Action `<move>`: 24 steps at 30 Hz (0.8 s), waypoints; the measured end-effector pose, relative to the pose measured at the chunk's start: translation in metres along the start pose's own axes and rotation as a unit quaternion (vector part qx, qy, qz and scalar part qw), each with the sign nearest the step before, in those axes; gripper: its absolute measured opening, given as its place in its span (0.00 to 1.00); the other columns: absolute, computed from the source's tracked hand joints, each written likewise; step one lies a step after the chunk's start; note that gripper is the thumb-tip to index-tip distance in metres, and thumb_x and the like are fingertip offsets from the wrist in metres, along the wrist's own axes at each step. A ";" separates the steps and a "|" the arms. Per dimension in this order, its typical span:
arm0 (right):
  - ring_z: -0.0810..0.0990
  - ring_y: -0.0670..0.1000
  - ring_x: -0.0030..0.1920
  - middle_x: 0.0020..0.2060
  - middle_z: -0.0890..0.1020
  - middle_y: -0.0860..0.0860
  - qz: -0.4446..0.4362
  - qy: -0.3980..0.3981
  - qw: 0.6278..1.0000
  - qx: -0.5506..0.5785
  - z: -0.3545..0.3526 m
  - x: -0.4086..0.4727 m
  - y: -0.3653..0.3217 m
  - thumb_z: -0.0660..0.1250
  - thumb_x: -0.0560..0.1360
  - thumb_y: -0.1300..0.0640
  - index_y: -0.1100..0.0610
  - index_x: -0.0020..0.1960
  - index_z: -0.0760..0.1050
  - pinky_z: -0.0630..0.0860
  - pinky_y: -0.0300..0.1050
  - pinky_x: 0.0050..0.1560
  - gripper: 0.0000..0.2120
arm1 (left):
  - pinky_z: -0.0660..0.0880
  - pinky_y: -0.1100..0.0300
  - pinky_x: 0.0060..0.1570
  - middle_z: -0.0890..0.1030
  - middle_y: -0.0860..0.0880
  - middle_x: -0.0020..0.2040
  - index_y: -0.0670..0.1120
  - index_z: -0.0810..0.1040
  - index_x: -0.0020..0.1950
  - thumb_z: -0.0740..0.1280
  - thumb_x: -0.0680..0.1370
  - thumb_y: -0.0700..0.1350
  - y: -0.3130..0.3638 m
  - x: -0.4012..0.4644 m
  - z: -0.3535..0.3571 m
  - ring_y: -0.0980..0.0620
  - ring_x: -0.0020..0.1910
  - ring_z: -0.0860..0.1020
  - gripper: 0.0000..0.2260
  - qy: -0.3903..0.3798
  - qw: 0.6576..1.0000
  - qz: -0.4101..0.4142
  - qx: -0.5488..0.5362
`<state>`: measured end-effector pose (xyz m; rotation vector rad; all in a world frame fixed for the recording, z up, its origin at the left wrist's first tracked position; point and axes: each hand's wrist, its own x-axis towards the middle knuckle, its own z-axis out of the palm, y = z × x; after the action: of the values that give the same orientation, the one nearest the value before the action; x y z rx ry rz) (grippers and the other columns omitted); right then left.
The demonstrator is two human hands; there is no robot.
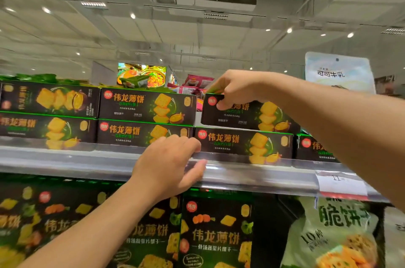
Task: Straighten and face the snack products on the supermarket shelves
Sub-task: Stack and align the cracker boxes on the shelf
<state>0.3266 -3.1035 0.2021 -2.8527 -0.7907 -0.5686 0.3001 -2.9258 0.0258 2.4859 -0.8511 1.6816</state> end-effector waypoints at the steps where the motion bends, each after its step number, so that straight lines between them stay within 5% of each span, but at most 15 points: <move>1: 0.82 0.51 0.47 0.50 0.83 0.49 -0.004 -0.008 1.000 -0.006 0.004 0.002 -0.001 0.70 0.73 0.55 0.48 0.64 0.76 0.82 0.49 0.45 0.20 | 0.69 0.58 0.30 0.73 0.56 0.33 0.50 0.75 0.46 0.61 0.75 0.58 0.000 0.000 0.000 0.54 0.31 0.70 0.12 0.002 1.000 0.000 -0.001; 8: 0.75 0.52 0.63 0.67 0.74 0.47 0.010 -0.048 0.999 -0.003 -0.006 0.000 0.006 0.74 0.70 0.50 0.47 0.73 0.66 0.72 0.45 0.59 0.34 | 0.70 0.57 0.29 0.72 0.56 0.32 0.50 0.75 0.45 0.61 0.75 0.57 -0.001 0.000 0.000 0.54 0.30 0.70 0.12 0.005 1.000 -0.001 0.001; 14: 0.77 0.52 0.56 0.59 0.76 0.48 0.043 -0.046 0.998 -0.028 -0.005 -0.013 0.019 0.76 0.68 0.51 0.44 0.69 0.68 0.77 0.51 0.57 0.32 | 0.72 0.53 0.32 0.75 0.54 0.34 0.50 0.75 0.46 0.60 0.76 0.58 -0.001 -0.001 0.000 0.52 0.32 0.71 0.12 -0.007 1.000 0.001 0.011; 24: 0.74 0.53 0.60 0.66 0.74 0.50 0.058 -0.027 0.997 -0.040 0.006 -0.012 0.010 0.72 0.71 0.53 0.45 0.73 0.64 0.74 0.52 0.61 0.33 | 0.72 0.53 0.33 0.74 0.54 0.35 0.50 0.74 0.47 0.59 0.77 0.58 -0.003 -0.001 0.003 0.52 0.32 0.70 0.12 -0.019 1.000 0.009 0.012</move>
<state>0.3243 -3.1160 0.1920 -2.9744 -0.6180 -0.5207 0.3039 -2.9234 0.0246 2.5404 -0.8638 1.6658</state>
